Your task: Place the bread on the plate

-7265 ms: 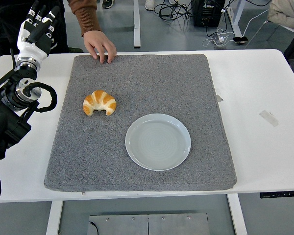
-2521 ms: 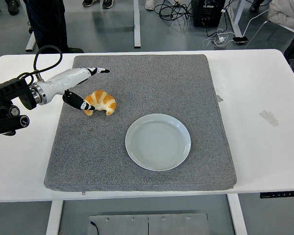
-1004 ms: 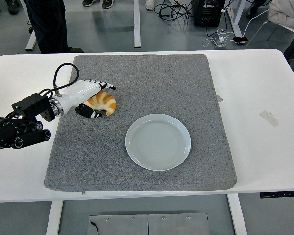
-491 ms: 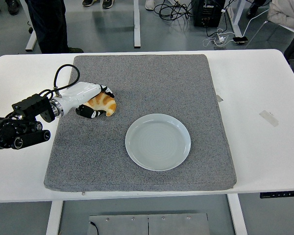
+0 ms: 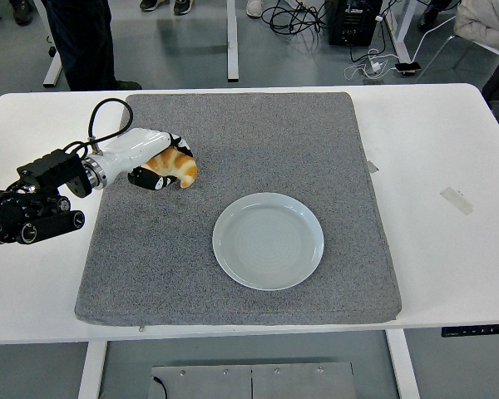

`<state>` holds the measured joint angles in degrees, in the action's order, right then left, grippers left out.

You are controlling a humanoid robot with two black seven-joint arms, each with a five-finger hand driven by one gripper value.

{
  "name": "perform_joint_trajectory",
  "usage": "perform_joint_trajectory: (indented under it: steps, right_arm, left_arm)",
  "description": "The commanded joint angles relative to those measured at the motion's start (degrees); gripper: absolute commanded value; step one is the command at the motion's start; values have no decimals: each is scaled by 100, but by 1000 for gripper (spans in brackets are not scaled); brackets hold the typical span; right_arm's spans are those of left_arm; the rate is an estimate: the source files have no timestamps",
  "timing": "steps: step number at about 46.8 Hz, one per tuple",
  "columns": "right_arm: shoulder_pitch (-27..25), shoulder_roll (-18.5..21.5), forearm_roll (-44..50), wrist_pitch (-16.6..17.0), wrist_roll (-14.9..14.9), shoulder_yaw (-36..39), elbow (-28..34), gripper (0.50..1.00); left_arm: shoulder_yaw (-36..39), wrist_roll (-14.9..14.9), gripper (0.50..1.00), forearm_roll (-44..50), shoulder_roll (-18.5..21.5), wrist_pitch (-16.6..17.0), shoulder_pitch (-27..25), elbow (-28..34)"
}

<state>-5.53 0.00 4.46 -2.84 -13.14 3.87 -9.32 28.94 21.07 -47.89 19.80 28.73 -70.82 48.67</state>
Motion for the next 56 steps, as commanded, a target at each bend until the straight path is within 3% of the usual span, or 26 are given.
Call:
perform_joint_trajectory:
  steps: [1,12,24,36,47,56]
  right_arm:
    - [-1,0,2,2,-5,0,0,1000]
    - [-1,0,2,2,-5,0,0,1000]
    - [-1,0,2,-7,4,0,0,1000]
    - [8,0,2,2,-5,0,0,1000]
    - [-1,0,2,2,4,0,0,1000]
    - [-1,0,2,-6,-5,0,0,1000]
  left_arm:
    - [-20,11,500,-1,33,-25,-142,20]
    - [-283,187,500,-9,261,-25,-512,37]
    - [-459,275,500,-150,165,-25,-899,46]
    - [-1092,284,500,-783,-37,-51,-925,450]
    - [-1154,284,500,-1090,-46,-69,-1013,608]
    - [-1189,284,500,-1389,-169,-60,-978,1127]
